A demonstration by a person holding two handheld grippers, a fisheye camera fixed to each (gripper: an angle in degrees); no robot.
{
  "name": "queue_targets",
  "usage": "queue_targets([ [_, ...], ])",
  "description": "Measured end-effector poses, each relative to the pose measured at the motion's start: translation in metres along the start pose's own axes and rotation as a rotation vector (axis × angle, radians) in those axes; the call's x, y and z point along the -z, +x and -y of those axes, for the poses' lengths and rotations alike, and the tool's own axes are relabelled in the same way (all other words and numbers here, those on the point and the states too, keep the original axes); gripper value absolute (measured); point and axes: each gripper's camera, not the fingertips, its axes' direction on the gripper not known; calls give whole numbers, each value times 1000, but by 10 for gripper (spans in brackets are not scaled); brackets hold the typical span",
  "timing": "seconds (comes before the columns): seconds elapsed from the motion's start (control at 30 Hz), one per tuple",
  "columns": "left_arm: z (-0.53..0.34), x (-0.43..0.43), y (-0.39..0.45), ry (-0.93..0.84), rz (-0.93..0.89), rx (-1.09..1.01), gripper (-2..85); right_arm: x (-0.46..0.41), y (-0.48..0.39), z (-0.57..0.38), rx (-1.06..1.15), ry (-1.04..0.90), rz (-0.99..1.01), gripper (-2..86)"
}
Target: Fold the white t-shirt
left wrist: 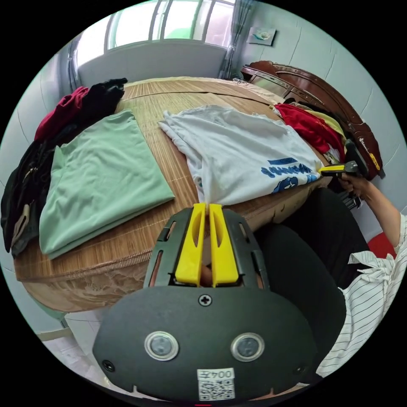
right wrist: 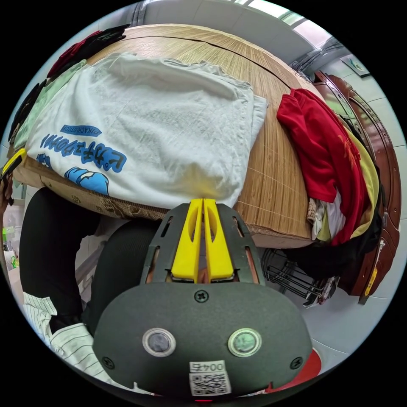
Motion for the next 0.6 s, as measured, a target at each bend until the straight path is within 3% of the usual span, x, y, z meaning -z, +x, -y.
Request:
queue_targets([
  [0.17, -15, 11, -24, 79, -111, 107, 14, 18, 19, -2, 5, 5, 9, -5],
  [0.3, -20, 34, -40, 156, -33, 266, 6, 30, 35, -4, 0, 5, 21, -4],
  [0.4, 6, 44, -5, 268, -58, 138, 3, 41, 52, -8, -11, 11, 37, -4],
  [0.5, 45, 13, 26, 160, -23, 11, 3, 52, 74, -13, -35, 18, 64, -4],
  [0.6, 58, -27, 2, -19, 55, 171, 2, 63, 95, -19, -46, 25, 84, -3],
])
